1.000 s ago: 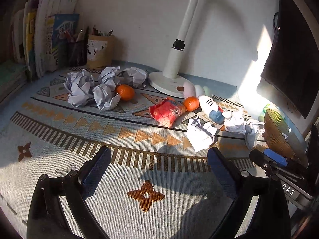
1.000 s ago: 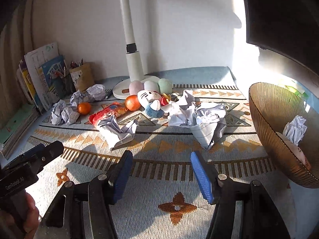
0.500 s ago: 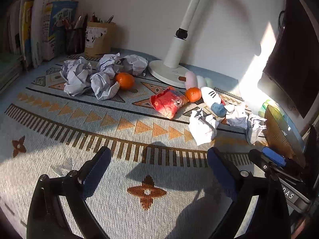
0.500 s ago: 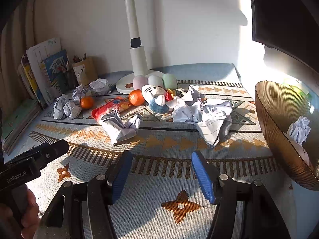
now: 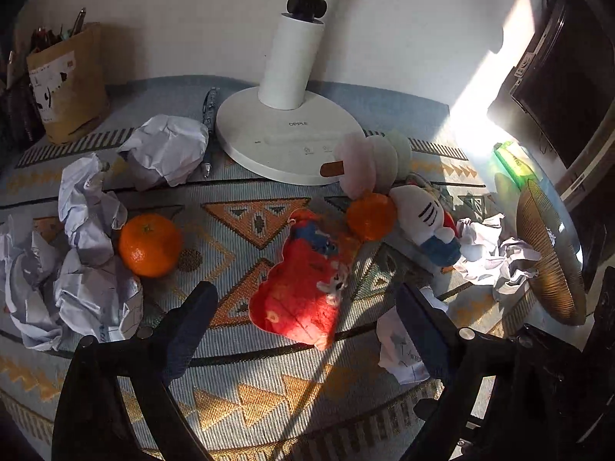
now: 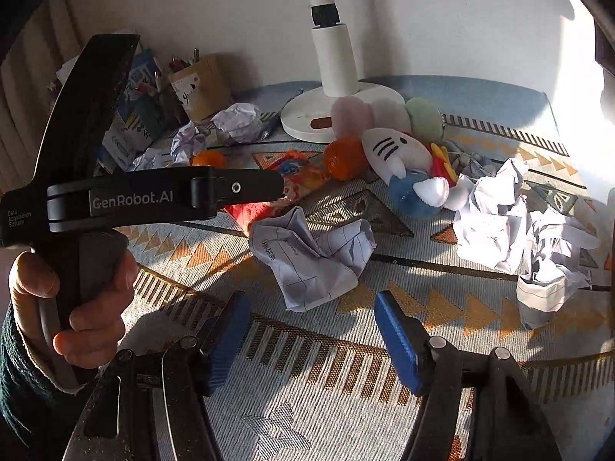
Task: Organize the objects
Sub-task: 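Grasp the red snack bag with the left tool while the right grasps crumpled paper, then carry the snack bag and paper into the amber bowl and open both tools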
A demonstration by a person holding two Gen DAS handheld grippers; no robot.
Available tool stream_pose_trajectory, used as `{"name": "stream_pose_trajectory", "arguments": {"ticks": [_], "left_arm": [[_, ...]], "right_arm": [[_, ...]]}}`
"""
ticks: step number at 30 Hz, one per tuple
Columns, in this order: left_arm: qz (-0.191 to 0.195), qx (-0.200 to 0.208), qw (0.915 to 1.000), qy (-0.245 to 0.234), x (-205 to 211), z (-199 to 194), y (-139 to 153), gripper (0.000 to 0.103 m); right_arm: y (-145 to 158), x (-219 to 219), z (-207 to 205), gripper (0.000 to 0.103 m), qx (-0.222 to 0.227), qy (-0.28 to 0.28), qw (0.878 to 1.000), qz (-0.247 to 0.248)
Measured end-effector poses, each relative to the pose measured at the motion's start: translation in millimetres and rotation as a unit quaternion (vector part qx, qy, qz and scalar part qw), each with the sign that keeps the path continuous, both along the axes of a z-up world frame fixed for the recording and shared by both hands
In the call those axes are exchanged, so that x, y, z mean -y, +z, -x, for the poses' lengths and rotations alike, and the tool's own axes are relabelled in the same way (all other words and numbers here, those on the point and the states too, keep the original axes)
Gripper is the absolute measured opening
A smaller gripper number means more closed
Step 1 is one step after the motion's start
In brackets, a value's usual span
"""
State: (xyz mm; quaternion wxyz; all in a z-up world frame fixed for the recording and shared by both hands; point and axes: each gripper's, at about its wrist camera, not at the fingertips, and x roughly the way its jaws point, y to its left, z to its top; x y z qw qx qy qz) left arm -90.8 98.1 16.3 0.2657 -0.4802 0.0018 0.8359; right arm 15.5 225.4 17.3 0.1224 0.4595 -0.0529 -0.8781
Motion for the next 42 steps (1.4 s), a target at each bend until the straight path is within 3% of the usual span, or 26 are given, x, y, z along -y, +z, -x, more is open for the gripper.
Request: {"name": "stream_pose_trajectory", "arguments": {"ticks": [3,6,8,9,10,12,16,20,26,28,33,36,39,41,42], "left_arm": [[0.01,0.017,0.9997,-0.012,-11.0,8.9,-14.2,0.086],[0.019,0.007,0.9996,-0.017,-17.4,7.9,-12.5,0.082],[0.034,-0.004,0.9993,-0.018,-22.7,5.8,-12.7,0.073],[0.05,-0.015,0.9985,-0.016,-27.3,4.3,-12.0,0.064],[0.061,-0.023,0.9977,-0.014,-29.5,2.8,-12.2,0.053],[0.052,-0.021,0.9983,-0.013,-28.1,1.6,-11.0,0.043],[0.044,-0.021,0.9988,0.002,-21.8,-4.5,-8.0,0.034],[0.035,-0.026,0.999,0.011,-9.1,-32.8,-0.2,0.033],[-0.012,-0.026,0.9995,0.012,-3.8,-112.3,4.3,0.033],[-0.024,-0.021,0.9992,0.022,-3.6,-135.5,1.2,0.033],[-0.006,-0.047,0.9981,0.039,-14.4,-181.7,-5.3,0.031],[-0.001,-0.063,0.9969,0.048,-17.4,-189.9,-6.7,0.031],[-0.014,-0.052,0.9972,0.051,-11.0,-188.8,-6.8,0.031],[-0.027,-0.041,0.9973,0.055,-5.7,-185.3,-8.1,0.039],[-0.028,-0.034,0.9972,0.061,-4.2,-184.7,-10.6,0.05]], "right_arm": [[-9.6,5.2,14.4,0.07,0.011,0.004,1.0,-0.018],[-10.4,13.3,21.7,0.077,-0.001,0.008,1.0,-0.028],[-11.1,16.5,26.2,0.077,-0.003,-0.002,0.999,-0.038],[-11.5,17.7,27.1,0.077,-0.005,-0.004,0.999,-0.044],[-11.3,18.3,27.3,0.07,-0.007,-0.008,0.998,-0.054],[-9.4,17.2,25.6,0.061,-0.016,-0.016,0.998,-0.067],[-2.3,9.5,17.9,0.055,-0.034,-0.013,0.998,-0.053],[15.4,-4.6,-11.5,0.055,-0.059,-0.013,0.998,-0.035],[32.9,-44.5,-82.7,0.056,-0.075,-0.018,0.997,-0.024],[29.5,-54.5,-101.0,0.056,-0.072,-0.019,0.997,-0.033],[9.9,-68.2,-130.4,0.056,-0.06,-0.018,0.996,-0.056],[-2.7,-76.7,-134.5,0.059,-0.048,-0.029,0.997,-0.052],[-7.0,-83.5,-136.5,0.066,-0.042,-0.025,0.998,-0.039],[-5.9,-84.4,-140.5,0.068,-0.047,-0.027,0.998,-0.043],[-6.0,-84.7,-141.0,0.069,-0.046,-0.026,0.998,-0.041]]}}
